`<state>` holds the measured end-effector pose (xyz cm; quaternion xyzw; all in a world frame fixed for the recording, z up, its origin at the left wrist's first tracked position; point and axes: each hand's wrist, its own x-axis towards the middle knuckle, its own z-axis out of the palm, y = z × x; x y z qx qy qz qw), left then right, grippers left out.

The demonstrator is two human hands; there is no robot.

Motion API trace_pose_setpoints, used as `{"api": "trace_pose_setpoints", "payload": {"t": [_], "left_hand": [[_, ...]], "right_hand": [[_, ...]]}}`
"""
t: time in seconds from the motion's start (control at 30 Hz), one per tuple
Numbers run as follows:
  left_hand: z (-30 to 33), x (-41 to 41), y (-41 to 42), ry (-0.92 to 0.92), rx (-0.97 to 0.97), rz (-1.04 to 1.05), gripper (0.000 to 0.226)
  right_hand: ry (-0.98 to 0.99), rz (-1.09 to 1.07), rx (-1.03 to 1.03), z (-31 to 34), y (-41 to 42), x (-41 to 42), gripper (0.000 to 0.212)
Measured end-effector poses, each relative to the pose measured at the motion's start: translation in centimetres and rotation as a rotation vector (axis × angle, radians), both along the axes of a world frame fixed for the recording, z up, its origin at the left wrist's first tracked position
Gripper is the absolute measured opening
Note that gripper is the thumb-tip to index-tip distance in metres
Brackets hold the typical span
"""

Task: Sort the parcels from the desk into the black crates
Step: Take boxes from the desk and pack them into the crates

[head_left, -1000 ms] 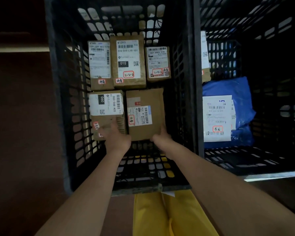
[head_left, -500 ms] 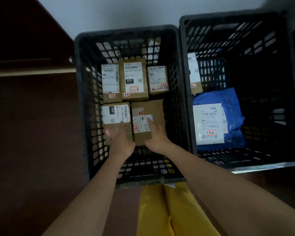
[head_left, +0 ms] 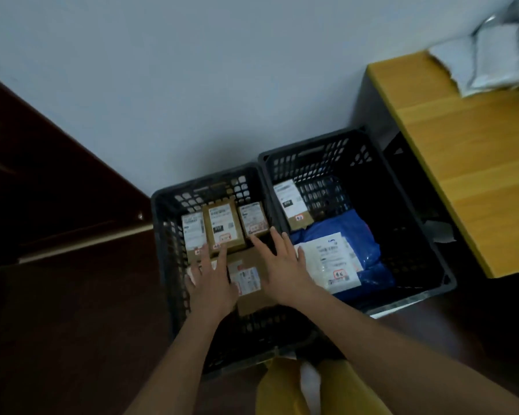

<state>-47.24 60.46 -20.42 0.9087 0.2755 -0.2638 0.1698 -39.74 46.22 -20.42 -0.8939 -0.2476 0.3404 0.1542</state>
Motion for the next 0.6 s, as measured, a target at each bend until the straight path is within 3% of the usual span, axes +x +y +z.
{"api": "trace_pose_setpoints", "payload": {"t": [0.23, 0.6], "left_hand": [[4.9, 4.8, -7.2, -0.076, 0.135, -0.19, 0.081], [10.6, 12.2, -32.1, -0.166, 0.154, -0.364, 0.077]], "right_hand": [[-0.336, 0.098, -0.169, 5.1, -8.7, 2.8, 0.086], [-0.458, -0.123, -0.212, 11.3, -35.5, 8.4, 0.077]]}}
